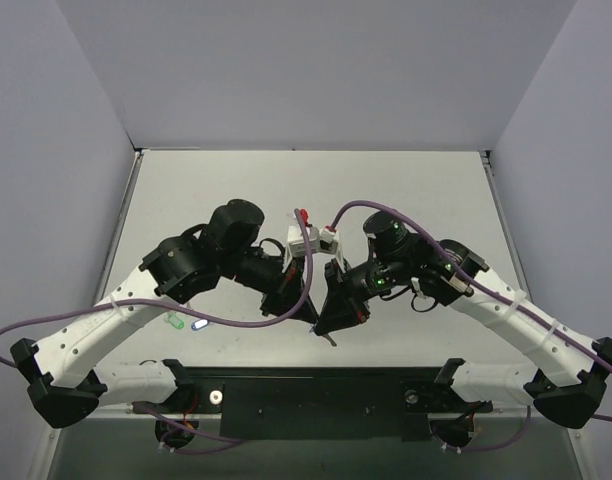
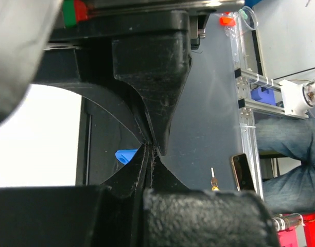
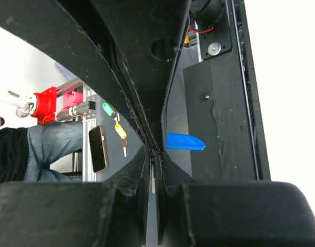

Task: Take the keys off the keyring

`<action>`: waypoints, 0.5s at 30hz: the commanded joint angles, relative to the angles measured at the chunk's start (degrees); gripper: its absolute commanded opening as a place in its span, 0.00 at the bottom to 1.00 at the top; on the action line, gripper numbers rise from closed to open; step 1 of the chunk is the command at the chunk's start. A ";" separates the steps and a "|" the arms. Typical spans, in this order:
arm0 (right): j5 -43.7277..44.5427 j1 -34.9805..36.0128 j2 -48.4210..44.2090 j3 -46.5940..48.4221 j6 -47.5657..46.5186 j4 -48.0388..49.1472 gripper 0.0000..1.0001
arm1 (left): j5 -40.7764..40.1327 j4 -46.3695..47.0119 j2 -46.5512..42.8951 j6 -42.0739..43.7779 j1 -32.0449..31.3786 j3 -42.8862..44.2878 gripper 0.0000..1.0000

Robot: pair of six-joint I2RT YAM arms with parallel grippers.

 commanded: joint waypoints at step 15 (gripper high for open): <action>5.41 1.29 -1.41 2.81 0.53 5.74 0.00 | -4.44 -2.34 -0.70 -0.91 -3.14 4.98 0.27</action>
